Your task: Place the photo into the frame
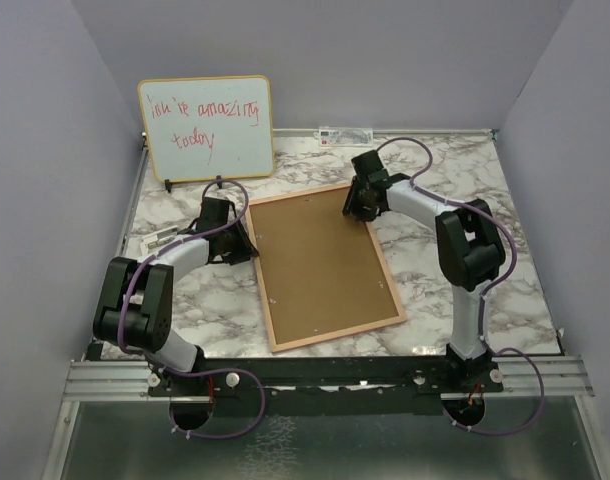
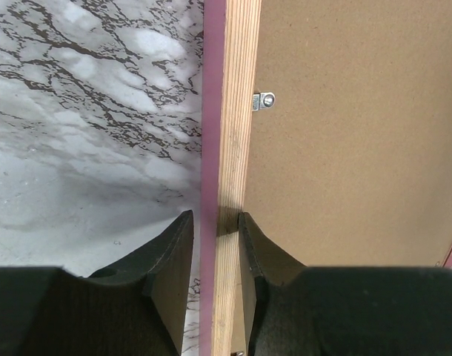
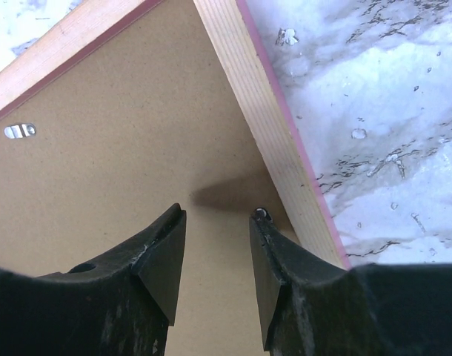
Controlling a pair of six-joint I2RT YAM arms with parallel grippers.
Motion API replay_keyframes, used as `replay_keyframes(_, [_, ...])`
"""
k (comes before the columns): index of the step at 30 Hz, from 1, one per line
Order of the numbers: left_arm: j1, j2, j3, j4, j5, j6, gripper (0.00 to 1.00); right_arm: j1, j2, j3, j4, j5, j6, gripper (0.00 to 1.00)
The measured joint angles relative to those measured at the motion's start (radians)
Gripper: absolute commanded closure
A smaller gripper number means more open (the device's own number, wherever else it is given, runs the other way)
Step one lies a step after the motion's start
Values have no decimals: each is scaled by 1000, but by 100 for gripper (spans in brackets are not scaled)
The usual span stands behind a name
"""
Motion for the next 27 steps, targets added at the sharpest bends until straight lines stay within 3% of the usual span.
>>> replay_keyframes(9, [2,2,0,3,4,-2,70,-3,7,14,-17,45,-89,55])
replay_keyframes(27, [3,2,0,4,5,-3,70,-22,-82,-83,88,-157,-198,55])
